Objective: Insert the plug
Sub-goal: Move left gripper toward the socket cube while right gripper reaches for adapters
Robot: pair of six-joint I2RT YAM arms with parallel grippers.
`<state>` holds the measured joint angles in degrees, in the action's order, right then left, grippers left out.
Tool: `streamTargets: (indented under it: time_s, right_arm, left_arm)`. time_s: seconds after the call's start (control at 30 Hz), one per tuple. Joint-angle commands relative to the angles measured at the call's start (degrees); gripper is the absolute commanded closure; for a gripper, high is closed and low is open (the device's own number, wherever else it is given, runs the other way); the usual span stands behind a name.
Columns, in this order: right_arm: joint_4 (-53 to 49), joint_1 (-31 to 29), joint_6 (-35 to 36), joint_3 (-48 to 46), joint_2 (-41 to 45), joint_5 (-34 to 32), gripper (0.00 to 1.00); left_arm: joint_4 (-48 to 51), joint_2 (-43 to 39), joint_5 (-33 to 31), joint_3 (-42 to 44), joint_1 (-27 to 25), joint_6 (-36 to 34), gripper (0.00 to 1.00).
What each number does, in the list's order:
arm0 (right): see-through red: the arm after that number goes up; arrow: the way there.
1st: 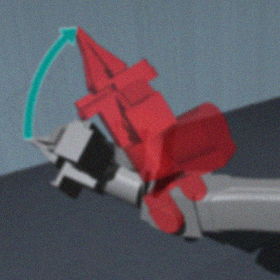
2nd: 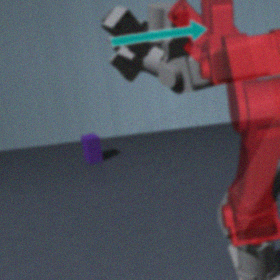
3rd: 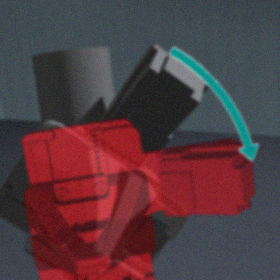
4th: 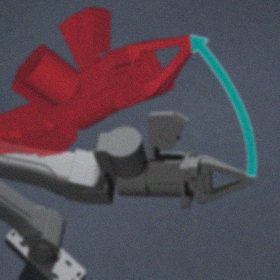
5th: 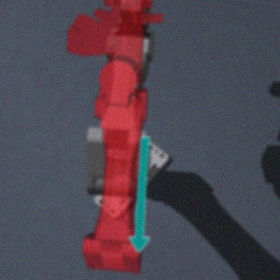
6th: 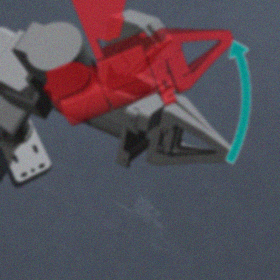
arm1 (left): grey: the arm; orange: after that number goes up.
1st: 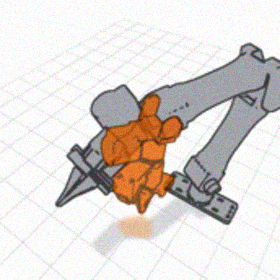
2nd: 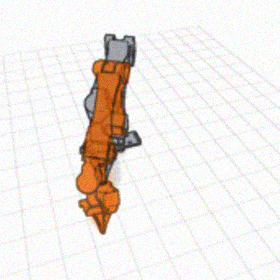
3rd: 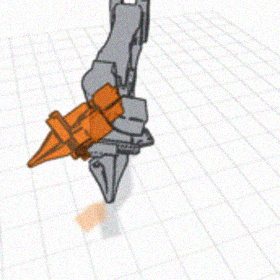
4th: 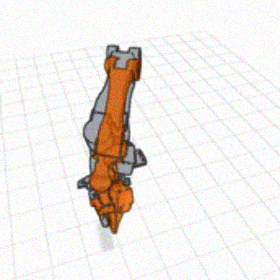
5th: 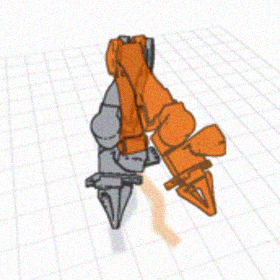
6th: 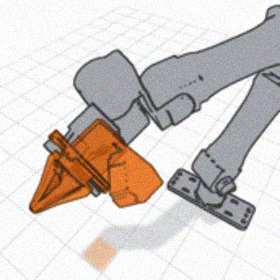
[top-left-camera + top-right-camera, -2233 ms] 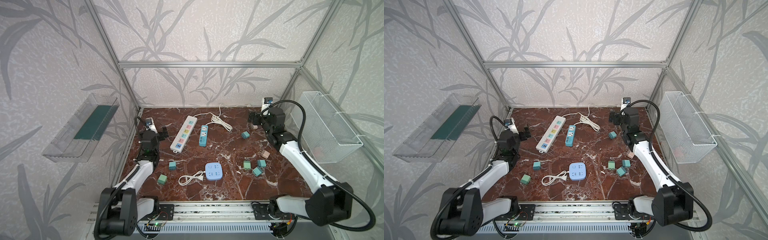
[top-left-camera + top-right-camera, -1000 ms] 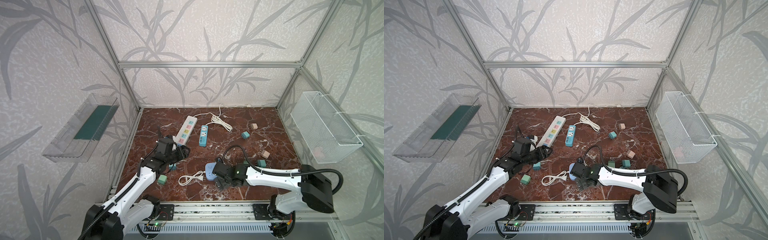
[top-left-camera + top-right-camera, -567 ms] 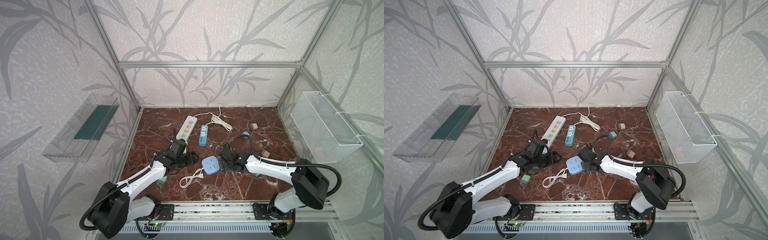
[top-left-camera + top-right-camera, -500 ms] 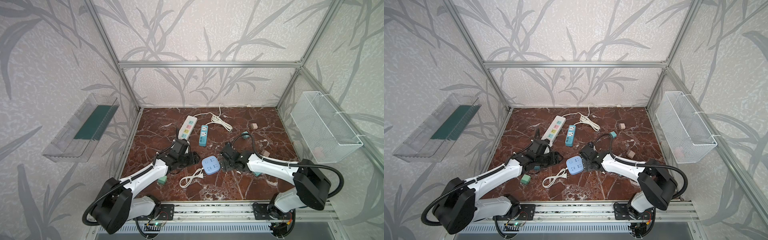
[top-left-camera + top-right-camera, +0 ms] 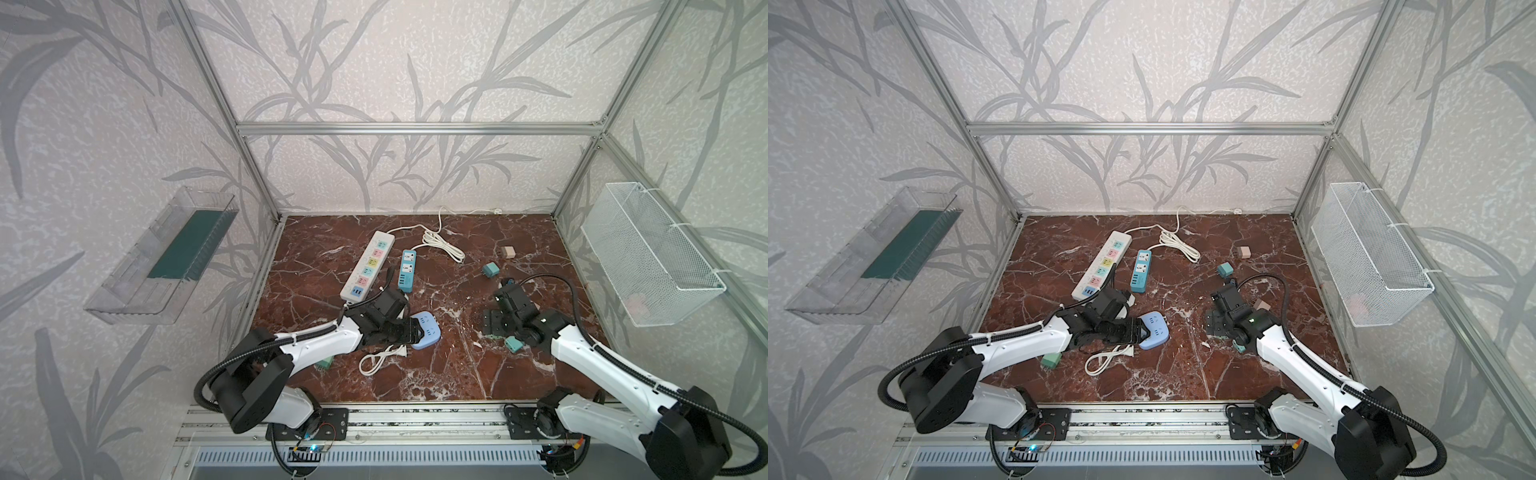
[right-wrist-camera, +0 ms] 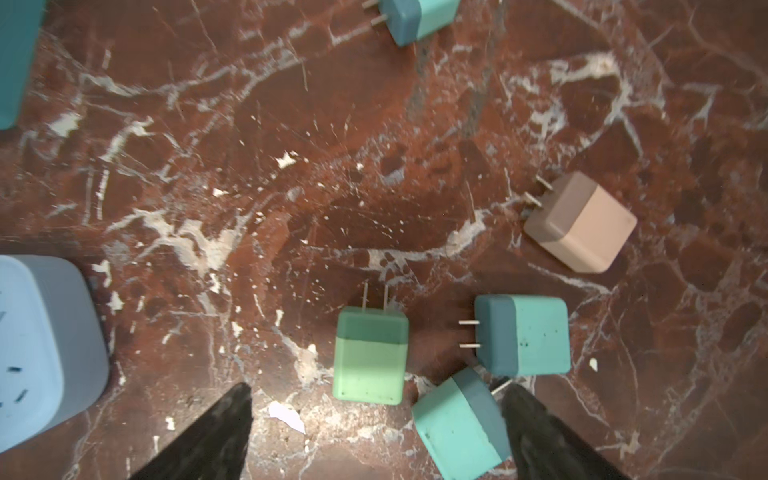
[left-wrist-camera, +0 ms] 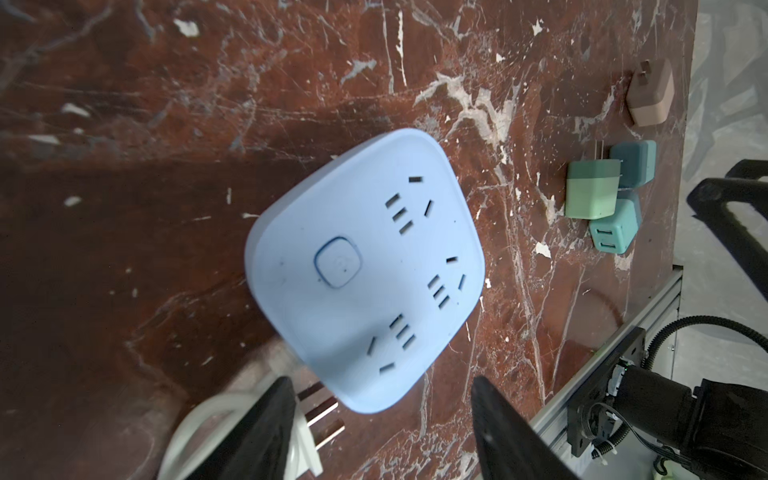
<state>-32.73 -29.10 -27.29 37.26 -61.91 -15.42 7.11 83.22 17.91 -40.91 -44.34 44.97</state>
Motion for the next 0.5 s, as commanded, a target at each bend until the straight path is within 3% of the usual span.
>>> streamTargets:
  time_s: [0.0,0.3,0.47]
  right_arm:
    - [1.9,0.6,-2.4,-2.2,-0.2,1.7,0.08]
    - [6.1,1.6,-3.2,-3.5,-4.6,4.0,0.11]
    - [7.4,1.8,-4.5,-3.8,-5.2,5.0,0.18]
  left_arm:
    - [-4.9,2.2,0.2,-1.8,-0.9,0.9,0.31]
    - [-9.6,8.9,1.6,-7.3,-1.9,1.7,0.31]
    - [-11.0,10.0,1.9,-9.6,-2.3,2.2,0.31]
